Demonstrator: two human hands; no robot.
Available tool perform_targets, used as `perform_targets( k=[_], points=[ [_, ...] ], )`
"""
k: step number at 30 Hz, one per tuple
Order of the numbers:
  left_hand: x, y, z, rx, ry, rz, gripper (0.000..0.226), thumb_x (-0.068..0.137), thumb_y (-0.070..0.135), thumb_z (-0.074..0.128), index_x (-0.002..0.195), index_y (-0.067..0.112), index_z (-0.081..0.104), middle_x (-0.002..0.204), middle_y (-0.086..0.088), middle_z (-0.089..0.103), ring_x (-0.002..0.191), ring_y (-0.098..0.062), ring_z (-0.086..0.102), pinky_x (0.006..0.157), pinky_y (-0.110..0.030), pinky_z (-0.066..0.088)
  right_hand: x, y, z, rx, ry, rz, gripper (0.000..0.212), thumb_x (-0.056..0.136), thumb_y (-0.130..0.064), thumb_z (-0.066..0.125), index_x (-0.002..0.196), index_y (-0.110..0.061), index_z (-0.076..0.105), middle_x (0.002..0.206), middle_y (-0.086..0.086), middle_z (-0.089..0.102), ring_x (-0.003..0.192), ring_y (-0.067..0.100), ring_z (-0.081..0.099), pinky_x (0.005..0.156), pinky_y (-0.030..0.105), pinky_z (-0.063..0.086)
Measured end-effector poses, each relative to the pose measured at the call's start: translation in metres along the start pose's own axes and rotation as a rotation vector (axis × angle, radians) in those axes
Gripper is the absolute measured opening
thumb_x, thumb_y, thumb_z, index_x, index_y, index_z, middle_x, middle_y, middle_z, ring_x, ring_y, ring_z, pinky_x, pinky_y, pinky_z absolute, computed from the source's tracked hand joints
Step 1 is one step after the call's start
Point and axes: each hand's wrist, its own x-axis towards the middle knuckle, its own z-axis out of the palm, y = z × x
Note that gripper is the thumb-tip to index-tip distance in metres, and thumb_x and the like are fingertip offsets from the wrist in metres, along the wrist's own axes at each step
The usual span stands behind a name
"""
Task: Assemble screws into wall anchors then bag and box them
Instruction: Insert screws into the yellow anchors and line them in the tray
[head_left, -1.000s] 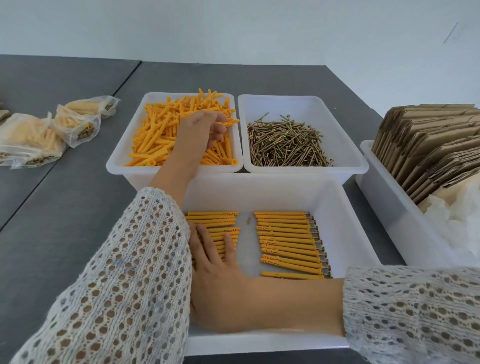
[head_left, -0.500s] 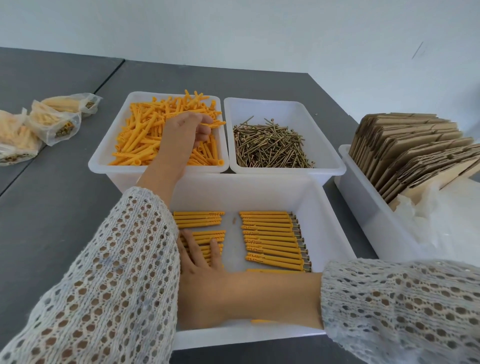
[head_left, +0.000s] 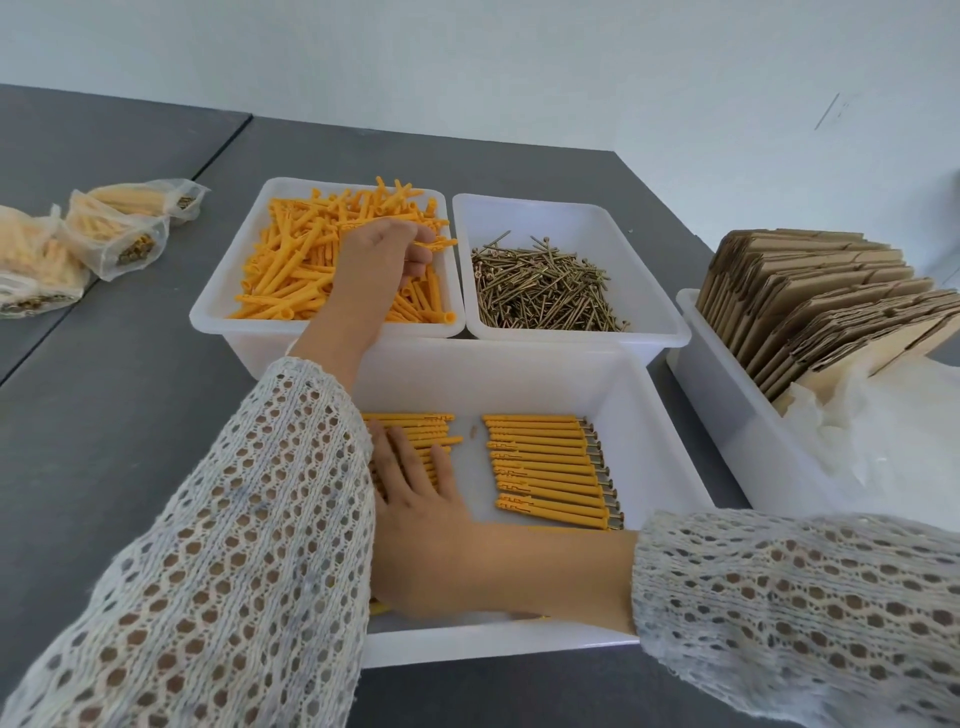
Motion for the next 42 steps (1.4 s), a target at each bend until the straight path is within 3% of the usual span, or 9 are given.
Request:
perform_targets(
  k=[5,14,23,27,30,32,34,36,42],
  points=[
    [0.001,-0.001,0.000,0.002,-0.002,0.008,0.029,0.098,0.020,0.045,0.091,0.021,0.072,0.078,0.007,0.069,0.069,-0.003,0.061,0.058,-0.011,0.046,0.006,-0.003,0.005,-0.044,0.077,0.059,0.088,0.084,-0.066,0.016,0.153,-0.026,-0.020,0.158,0.005,-0.033,0.145,0.023,-0.031,0.112,0.046,-0.027],
    [0.002,0.000,0.002,-0.019,-0.004,-0.008,0.028,0.098,0.019,0.045,0.090,0.021,0.072,0.074,0.009,0.068,0.065,-0.002,0.060,0.055,-0.009,0.045,0.008,-0.007,-0.015,0.105,-0.037,0.026,0.088,0.099,-0.050,0.042,0.155,-0.017,-0.018,0.159,0.004,-0.030,0.145,0.019,-0.031,0.118,0.044,-0.019],
    [0.002,-0.001,0.002,-0.005,-0.011,0.001,0.028,0.098,0.018,0.044,0.095,0.016,0.072,0.079,0.005,0.067,0.068,-0.003,0.060,0.055,-0.009,0.044,-0.009,0.000,-0.037,0.158,-0.097,0.357,0.095,0.095,-0.066,0.032,0.151,-0.017,-0.026,0.154,0.030,-0.027,0.146,0.041,-0.022,0.120,0.049,-0.011],
    [0.001,-0.001,0.003,-0.004,-0.012,0.005,0.028,0.098,0.017,0.044,0.094,0.016,0.072,0.078,0.004,0.067,0.067,-0.003,0.059,0.055,-0.008,0.043,-0.007,0.001,-0.055,0.462,-0.109,0.346,0.087,0.100,-0.056,0.034,0.153,-0.016,-0.022,0.157,0.028,-0.021,0.149,0.038,-0.013,0.122,0.048,0.000],
    [0.001,-0.001,0.002,0.006,-0.011,0.006,0.028,0.097,0.018,0.044,0.095,0.016,0.072,0.079,0.004,0.067,0.069,-0.004,0.060,0.055,-0.008,0.044,-0.001,0.001,-0.064,0.693,-0.102,0.362,0.084,0.101,-0.047,0.041,0.154,-0.018,-0.019,0.160,0.022,-0.020,0.144,0.037,0.023,0.116,0.043,0.026],
    [0.001,0.000,0.002,0.014,-0.014,0.010,0.028,0.097,0.018,0.044,0.097,0.015,0.072,0.080,0.004,0.068,0.071,-0.005,0.060,0.056,-0.008,0.044,0.000,0.006,-0.069,0.792,-0.084,0.403,0.082,0.102,-0.040,0.044,0.155,-0.019,-0.014,0.163,0.016,-0.014,0.127,0.029,0.042,0.100,0.029,0.029],
    [0.000,0.000,0.002,0.017,-0.013,0.014,0.029,0.098,0.018,0.044,0.097,0.015,0.072,0.080,0.004,0.068,0.071,-0.005,0.060,0.057,-0.009,0.044,0.001,0.012,-0.074,0.820,-0.057,0.442,0.072,0.102,-0.033,0.045,0.156,-0.017,0.000,0.163,0.011,0.007,0.132,0.030,0.038,0.092,0.025,0.029],
    [-0.001,0.000,0.002,0.008,-0.010,0.016,0.029,0.098,0.017,0.044,0.096,0.014,0.072,0.080,0.003,0.067,0.071,-0.005,0.059,0.056,-0.009,0.044,0.002,0.016,-0.080,0.847,-0.043,0.476,0.057,0.102,-0.026,0.046,0.150,-0.013,0.018,0.150,0.013,0.031,0.127,0.033,0.044,0.091,0.032,0.040],
    [-0.002,0.000,0.002,0.019,-0.016,0.018,0.029,0.099,0.016,0.043,0.100,0.010,0.072,0.081,0.001,0.067,0.070,-0.006,0.059,0.058,-0.010,0.044,-0.001,0.023,-0.092,0.978,-0.088,0.484,0.051,0.100,-0.008,0.046,0.147,-0.010,0.026,0.145,0.015,0.034,0.127,0.029,0.040,0.101,0.031,0.038]
  ],
)
